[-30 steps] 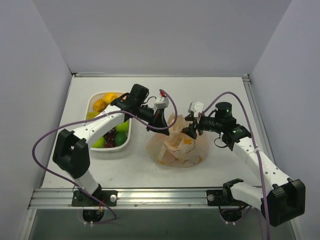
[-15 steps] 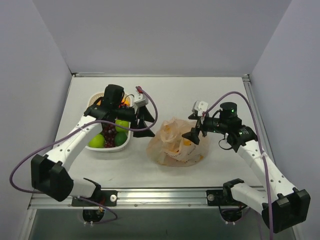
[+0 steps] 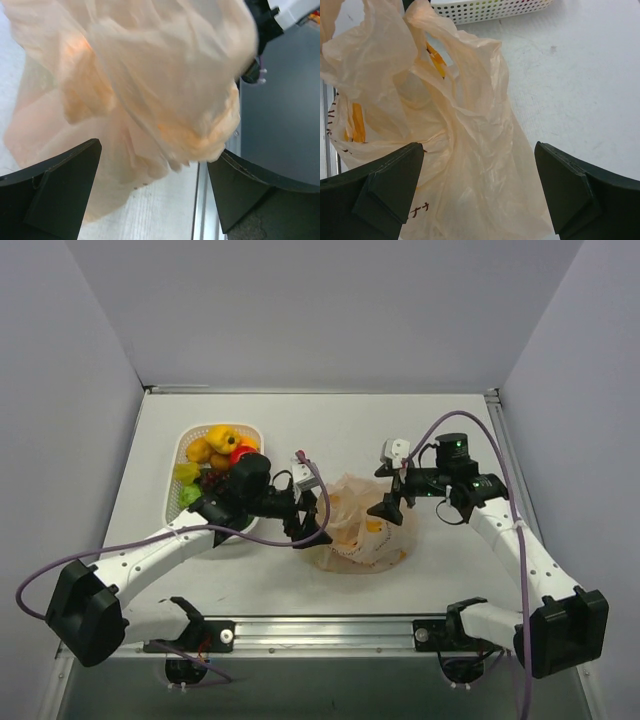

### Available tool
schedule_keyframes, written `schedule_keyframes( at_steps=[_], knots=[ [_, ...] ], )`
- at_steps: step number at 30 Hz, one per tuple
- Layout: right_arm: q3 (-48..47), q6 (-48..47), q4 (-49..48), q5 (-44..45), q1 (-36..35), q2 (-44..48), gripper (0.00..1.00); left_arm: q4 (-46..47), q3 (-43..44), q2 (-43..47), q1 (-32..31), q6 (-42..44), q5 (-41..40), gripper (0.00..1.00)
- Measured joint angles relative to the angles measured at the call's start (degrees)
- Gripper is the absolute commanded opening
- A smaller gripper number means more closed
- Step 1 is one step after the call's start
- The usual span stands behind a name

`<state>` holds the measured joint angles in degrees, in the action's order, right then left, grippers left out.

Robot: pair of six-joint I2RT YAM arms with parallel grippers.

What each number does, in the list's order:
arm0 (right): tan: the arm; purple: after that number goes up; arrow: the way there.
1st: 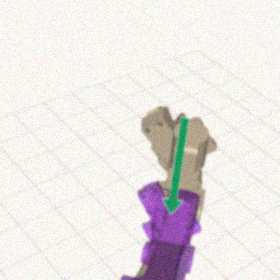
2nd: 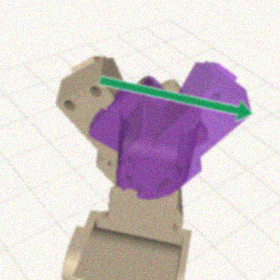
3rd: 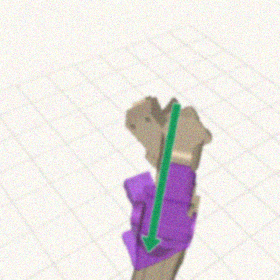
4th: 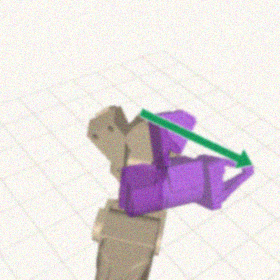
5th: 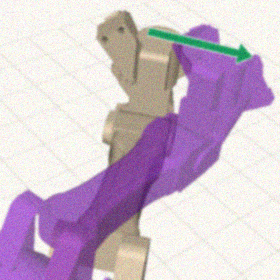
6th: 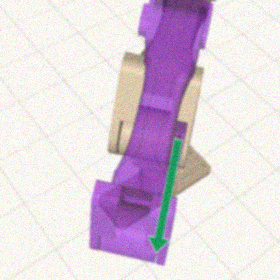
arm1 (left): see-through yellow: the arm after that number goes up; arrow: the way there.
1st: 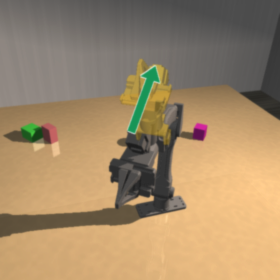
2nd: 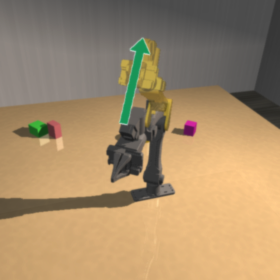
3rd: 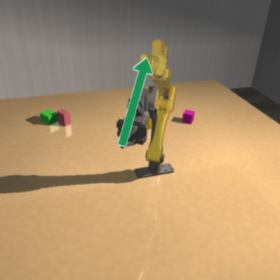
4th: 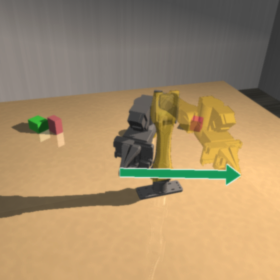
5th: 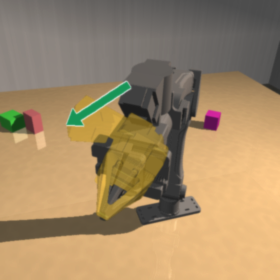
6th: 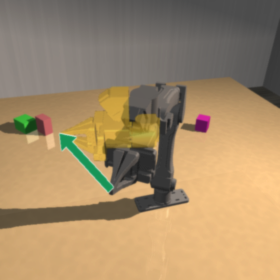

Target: Place the fake fruits into the plastic bag and tie a complex knot

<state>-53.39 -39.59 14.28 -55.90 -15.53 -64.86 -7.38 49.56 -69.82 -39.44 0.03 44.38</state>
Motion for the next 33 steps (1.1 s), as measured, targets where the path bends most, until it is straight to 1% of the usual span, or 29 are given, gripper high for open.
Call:
schedule_keyframes(
  at_steps=[2,3,4,5,6,7,8,9,10,11,12,13,16,20,23,26,29,33],
  knots=[
    [-0.5,-1.4,0.1,-0.6,-0.4,-2.6,1.0,4.7,0.0,-1.4,-0.8,-1.5,-2.3,0.98],
    [-0.7,-2.0,0.1,-0.7,-0.6,-4.0,1.0,6.7,0.0,-2.4,-1.1,-2.2,-3.3,0.95],
    [-0.9,-2.5,0.1,-1.0,-0.9,-5.4,1.0,8.5,0.0,-3.4,-1.4,-2.7,-4.0,0.89],
    [-1.2,-2.6,0.1,-1.3,-1.2,-6.7,1.0,10.2,0.2,-4.5,-1.6,-3.1,-4.2,0.66],
    [-1.6,-2.6,0.1,-1.4,-1.5,-8.0,1.0,11.4,0.5,-5.8,-1.7,-3.9,-4.4,0.52],
    [-2.0,-2.5,0.1,-1.6,-1.9,-9.3,0.94,12.2,0.9,-7.1,-1.8,-4.2,-4.5,0.36],
    [-2.5,-2.5,0.1,-1.8,-2.2,-10.4,0.74,12.7,1.4,-8.3,-1.8,-4.4,-4.5,0.25],
    [-3.0,-2.4,0.1,-1.9,-2.6,-11.3,0.64,13.2,1.9,-9.2,-1.8,-4.6,-4.4,0.03],
    [-3.5,-1.8,0.3,-2.0,-2.8,-12.1,0.37,13.6,2.0,-9.7,-1.7,-4.9,-4.2,0.0],
    [-4.0,-1.6,0.5,-2.2,-2.9,-12.7,0.2,13.8,2.0,-9.8,-1.5,-4.9,-4.1,0.0],
    [-4.5,-1.0,0.8,-2.5,-2.9,-12.9,0.08,13.9,2.0,-9.5,-1.2,-4.9,-3.9,0.0],
    [-5.1,-0.4,1.4,-2.6,-2.7,-12.9,0.0,14.1,2.0,-9.0,-0.8,-5.0,-3.9,0.0],
    [-7.1,3.8,2.3,-3.1,-0.7,-12.8,0.0,14.0,0.6,-4.9,1.8,-5.4,-4.0,0.0],
    [-9.5,11.3,2.7,-3.0,4.3,-11.4,0.0,13.2,-1.3,3.5,6.6,-4.0,-4.5,0.0],
    [-9.6,16.8,2.6,-2.9,4.7,-8.1,0.0,13.1,-1.3,6.8,6.8,-1.1,-3.6,0.0],
    [-8.3,20.2,1.1,-0.8,0.2,-4.0,0.0,12.3,-0.2,5.5,4.4,1.6,-2.6,0.0],
    [-5.4,24.0,-1.5,1.2,-5.7,-1.5,0.0,11.1,1.6,0.9,0.3,4.5,-3.2,0.0],
    [-1.2,27.7,-4.4,3.5,-8.5,-1.1,0.0,10.9,4.4,-5.8,-2.4,5.5,-3.5,0.0]
  ],
)
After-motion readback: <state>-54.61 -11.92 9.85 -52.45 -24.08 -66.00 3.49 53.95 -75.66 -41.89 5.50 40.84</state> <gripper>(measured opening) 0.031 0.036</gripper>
